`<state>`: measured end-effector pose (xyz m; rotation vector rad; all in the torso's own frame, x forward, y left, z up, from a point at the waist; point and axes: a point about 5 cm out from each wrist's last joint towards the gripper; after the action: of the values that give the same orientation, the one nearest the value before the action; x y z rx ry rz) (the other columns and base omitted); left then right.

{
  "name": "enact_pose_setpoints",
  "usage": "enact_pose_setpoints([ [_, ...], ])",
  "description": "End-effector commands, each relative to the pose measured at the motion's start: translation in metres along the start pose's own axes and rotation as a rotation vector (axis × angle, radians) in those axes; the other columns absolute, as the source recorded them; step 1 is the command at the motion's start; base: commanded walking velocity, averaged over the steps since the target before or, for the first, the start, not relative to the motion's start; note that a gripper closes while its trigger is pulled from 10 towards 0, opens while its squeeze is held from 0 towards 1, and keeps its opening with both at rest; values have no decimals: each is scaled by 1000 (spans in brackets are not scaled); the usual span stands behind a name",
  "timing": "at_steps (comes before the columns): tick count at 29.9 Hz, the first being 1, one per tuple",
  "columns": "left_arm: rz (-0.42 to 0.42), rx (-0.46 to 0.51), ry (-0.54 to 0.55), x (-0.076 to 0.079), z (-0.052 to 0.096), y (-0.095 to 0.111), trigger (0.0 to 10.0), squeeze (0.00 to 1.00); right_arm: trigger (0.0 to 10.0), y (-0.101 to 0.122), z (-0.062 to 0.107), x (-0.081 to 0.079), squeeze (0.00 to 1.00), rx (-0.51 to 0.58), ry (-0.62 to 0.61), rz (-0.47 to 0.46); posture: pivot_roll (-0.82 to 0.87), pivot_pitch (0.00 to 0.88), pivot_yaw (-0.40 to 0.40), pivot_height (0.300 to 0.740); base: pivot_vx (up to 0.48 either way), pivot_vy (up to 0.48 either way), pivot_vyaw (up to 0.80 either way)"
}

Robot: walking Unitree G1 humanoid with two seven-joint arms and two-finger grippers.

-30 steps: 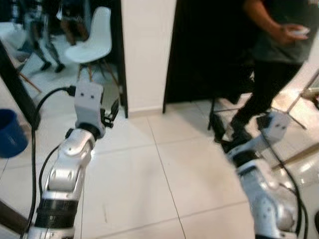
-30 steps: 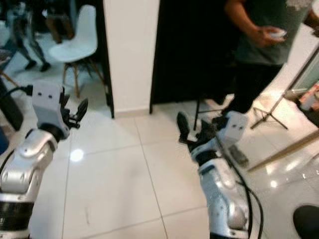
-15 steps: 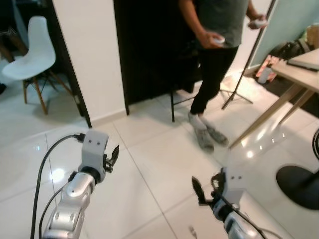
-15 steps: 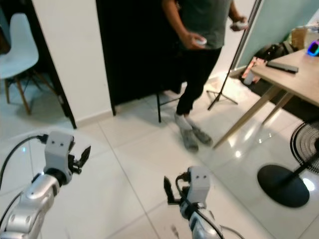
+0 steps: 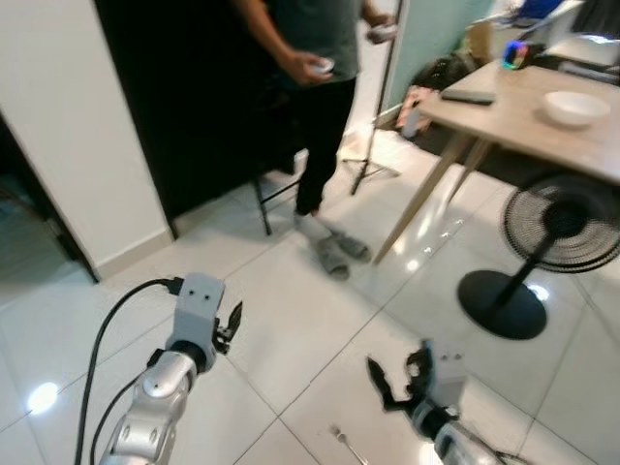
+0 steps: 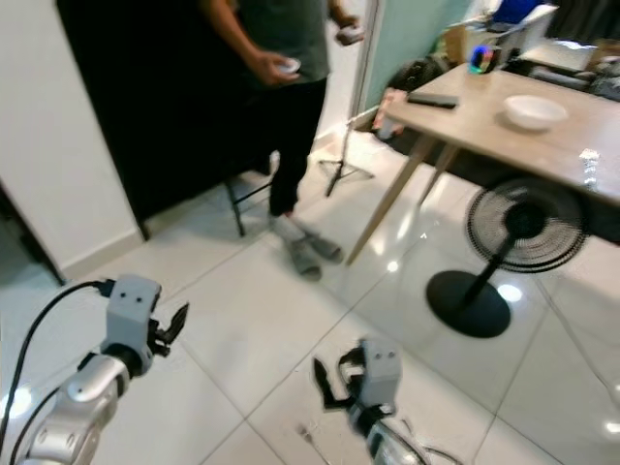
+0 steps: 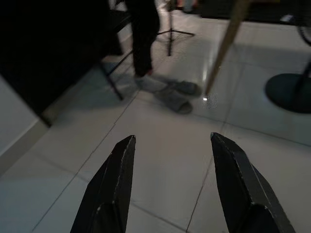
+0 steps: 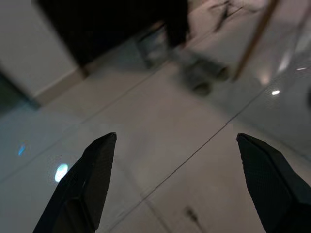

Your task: Setting the table

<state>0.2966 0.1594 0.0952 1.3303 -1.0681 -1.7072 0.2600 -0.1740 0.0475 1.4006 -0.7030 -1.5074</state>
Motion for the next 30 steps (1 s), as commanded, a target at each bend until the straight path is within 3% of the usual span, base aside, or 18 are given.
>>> enact_pose_setpoints([
  [1, 0, -20, -3, 1, 2, -6, 10000, 0, 10000, -11, 3, 2, 0, -31, -19, -35, -68, 0, 88, 740, 0, 0, -800],
  [30, 16, -18, -3, 6, -1, -6, 10000, 0, 10000, 5, -5, 17, 0, 57, -111, -170, -72, 0, 76, 740, 0, 0, -800],
])
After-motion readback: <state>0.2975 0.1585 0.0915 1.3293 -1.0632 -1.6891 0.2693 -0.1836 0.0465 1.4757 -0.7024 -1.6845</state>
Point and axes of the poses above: a point about 5 cm out from each wrist's last joint towards the gripper, its own z axis pointing back from the gripper into the wrist, its own y axis along the axis of the wrist's last joint, x = y × z, and after that the axes turned 15 degrees about -z, right-handed
